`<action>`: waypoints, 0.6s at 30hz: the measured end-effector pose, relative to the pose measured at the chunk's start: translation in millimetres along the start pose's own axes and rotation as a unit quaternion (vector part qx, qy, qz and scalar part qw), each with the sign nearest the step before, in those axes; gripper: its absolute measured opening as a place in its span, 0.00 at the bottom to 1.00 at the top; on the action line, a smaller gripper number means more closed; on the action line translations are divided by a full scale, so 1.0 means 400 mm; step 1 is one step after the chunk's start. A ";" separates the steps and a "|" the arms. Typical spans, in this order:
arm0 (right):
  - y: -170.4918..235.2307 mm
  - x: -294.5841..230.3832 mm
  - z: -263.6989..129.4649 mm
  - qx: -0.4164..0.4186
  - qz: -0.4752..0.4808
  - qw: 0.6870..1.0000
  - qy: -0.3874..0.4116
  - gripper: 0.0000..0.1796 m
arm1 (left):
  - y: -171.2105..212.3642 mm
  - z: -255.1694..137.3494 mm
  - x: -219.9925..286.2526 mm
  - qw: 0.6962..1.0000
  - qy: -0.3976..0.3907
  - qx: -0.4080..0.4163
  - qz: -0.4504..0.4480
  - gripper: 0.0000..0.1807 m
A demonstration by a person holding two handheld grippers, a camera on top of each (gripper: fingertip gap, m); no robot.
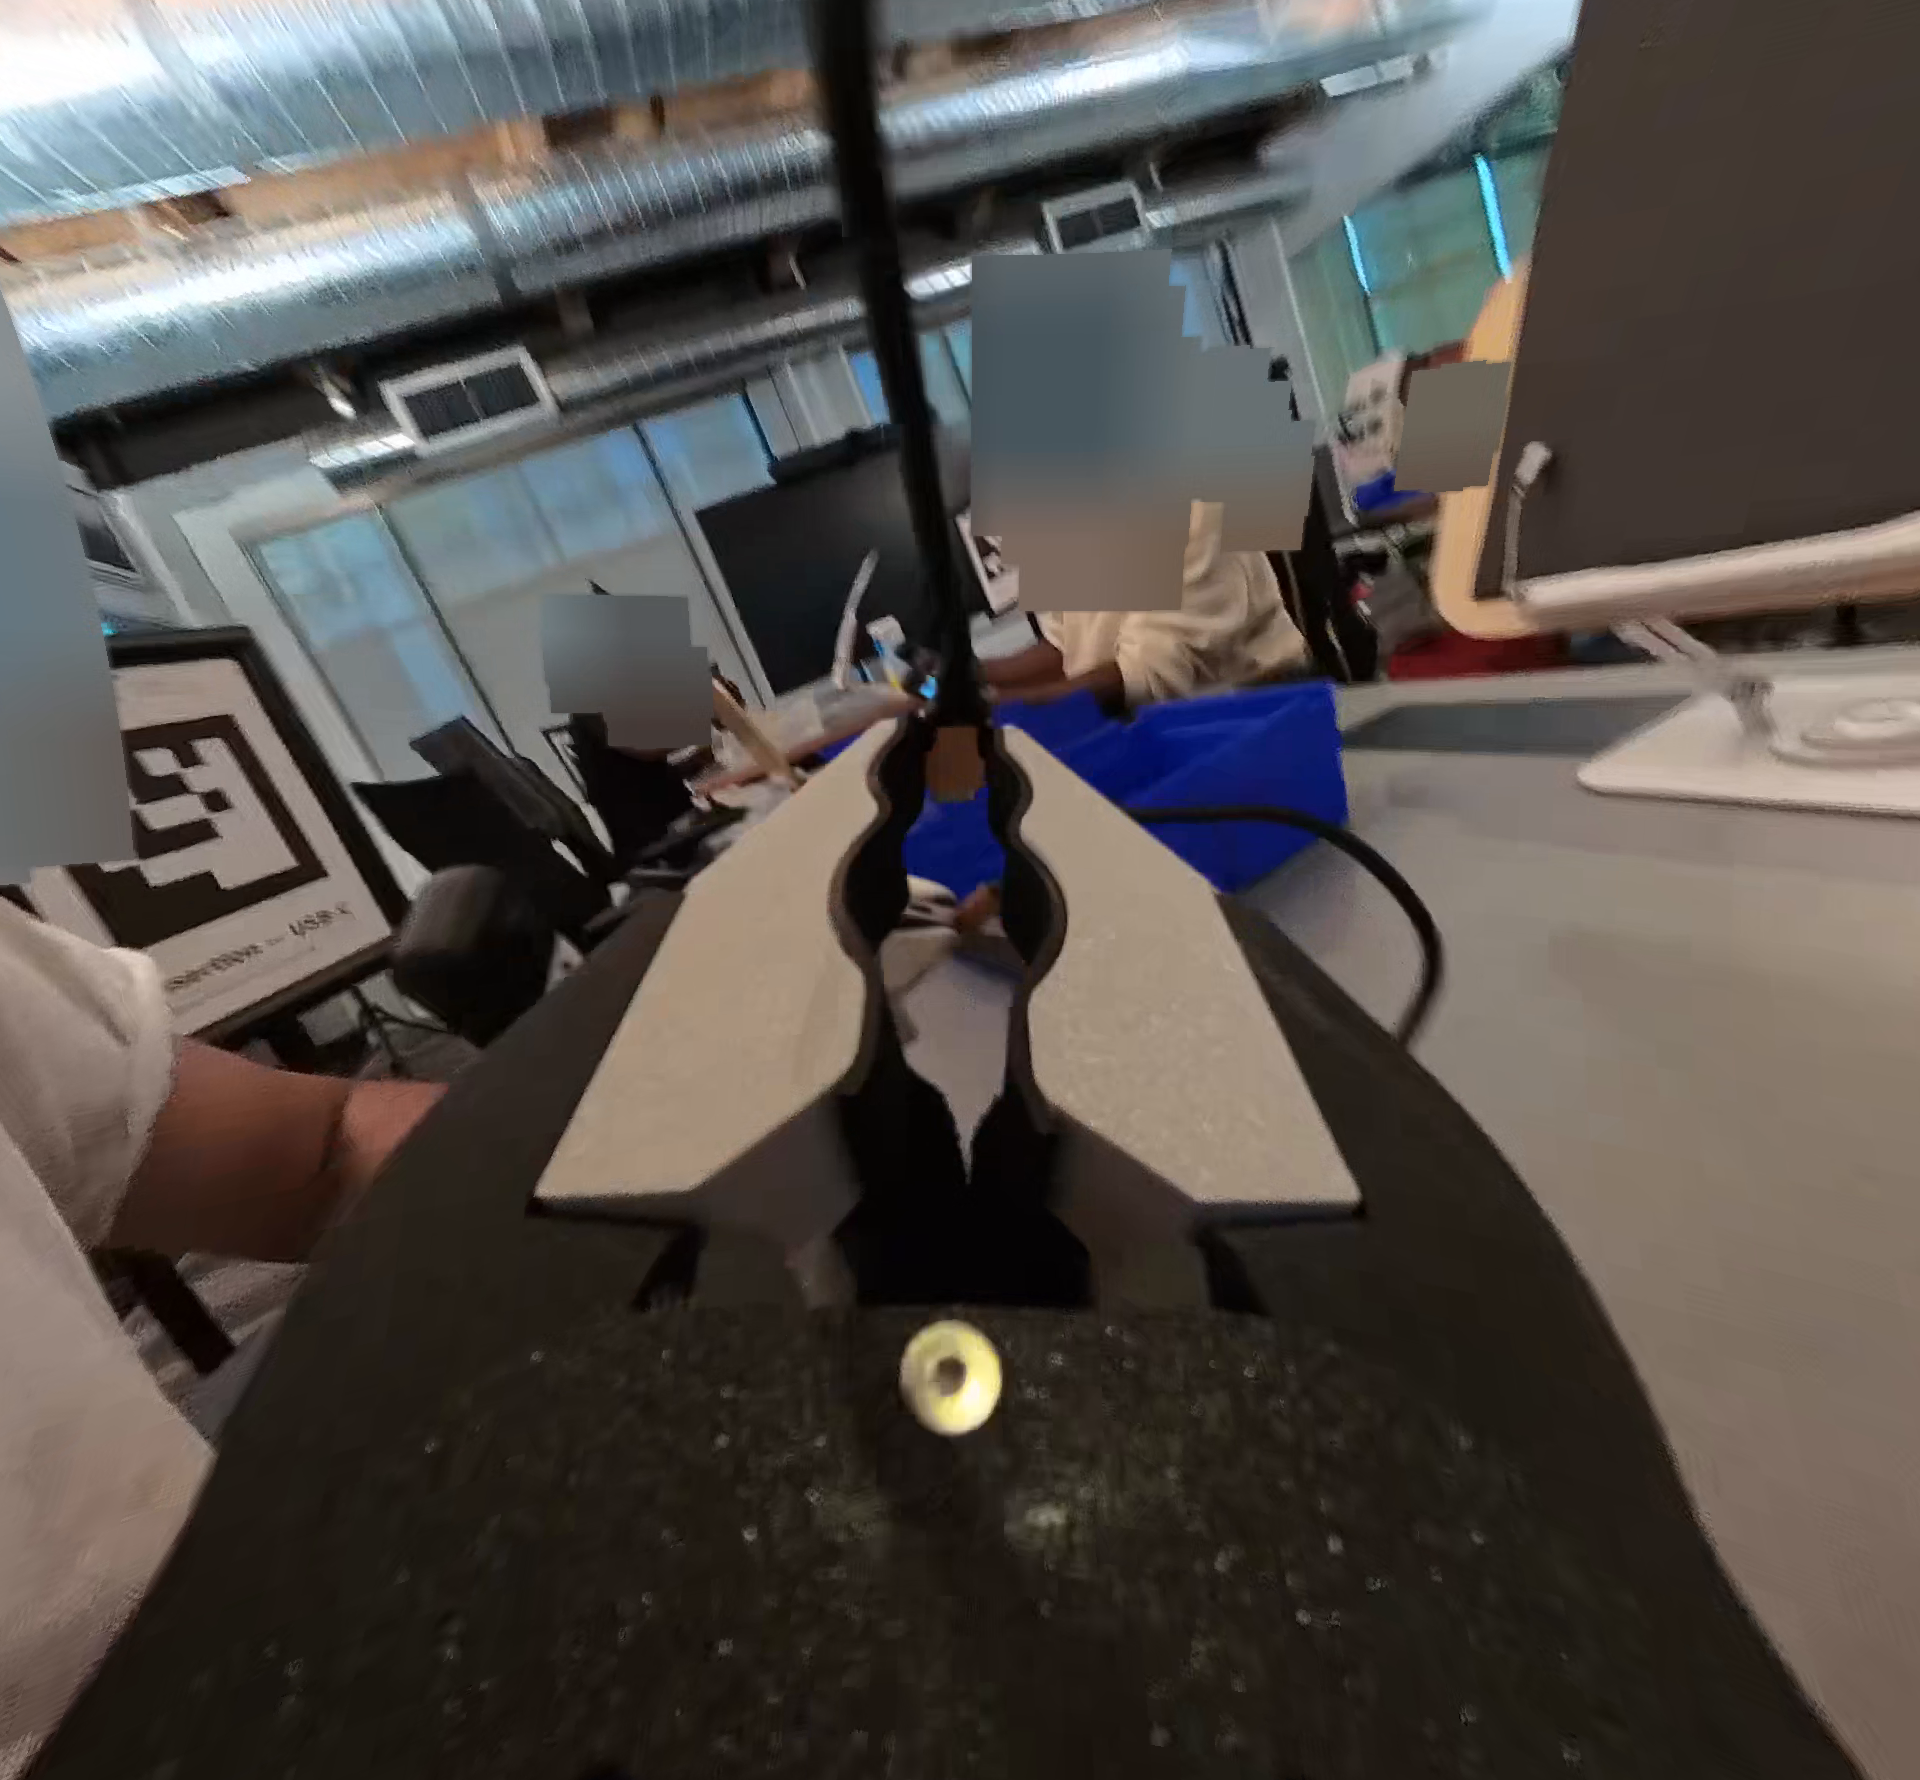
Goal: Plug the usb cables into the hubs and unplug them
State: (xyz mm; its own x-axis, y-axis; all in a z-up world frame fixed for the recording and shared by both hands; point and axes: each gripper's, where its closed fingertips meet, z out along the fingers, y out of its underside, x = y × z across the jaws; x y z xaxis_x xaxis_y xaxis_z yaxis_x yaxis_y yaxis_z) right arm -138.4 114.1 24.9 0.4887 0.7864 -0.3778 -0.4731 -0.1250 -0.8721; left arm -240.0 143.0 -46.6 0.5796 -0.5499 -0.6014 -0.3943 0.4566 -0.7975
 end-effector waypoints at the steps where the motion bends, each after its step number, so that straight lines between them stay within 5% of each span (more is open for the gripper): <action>1: 0.006 0.022 -0.004 -0.014 0.009 1.000 0.012 0.06 | 0.011 -0.001 -0.002 1.000 -0.001 -0.009 -0.001 0.05; 7: -0.062 0.145 -0.067 -0.029 0.096 0.994 0.040 0.06 | 0.042 -0.003 -0.039 0.999 -0.007 -0.032 -0.030 0.05; 18: -0.213 0.339 -0.184 0.081 0.276 0.957 0.039 0.06 | 0.035 0.000 0.005 0.999 0.020 -0.025 0.002 0.05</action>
State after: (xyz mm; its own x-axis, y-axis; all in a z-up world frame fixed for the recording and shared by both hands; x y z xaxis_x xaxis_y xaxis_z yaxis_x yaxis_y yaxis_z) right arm 22.3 186.8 25.1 0.1823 0.5791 -0.7946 -0.7798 -0.4071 -0.4756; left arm -244.6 148.3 -59.0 0.5496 -0.5752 -0.6059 -0.4333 0.4239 -0.7954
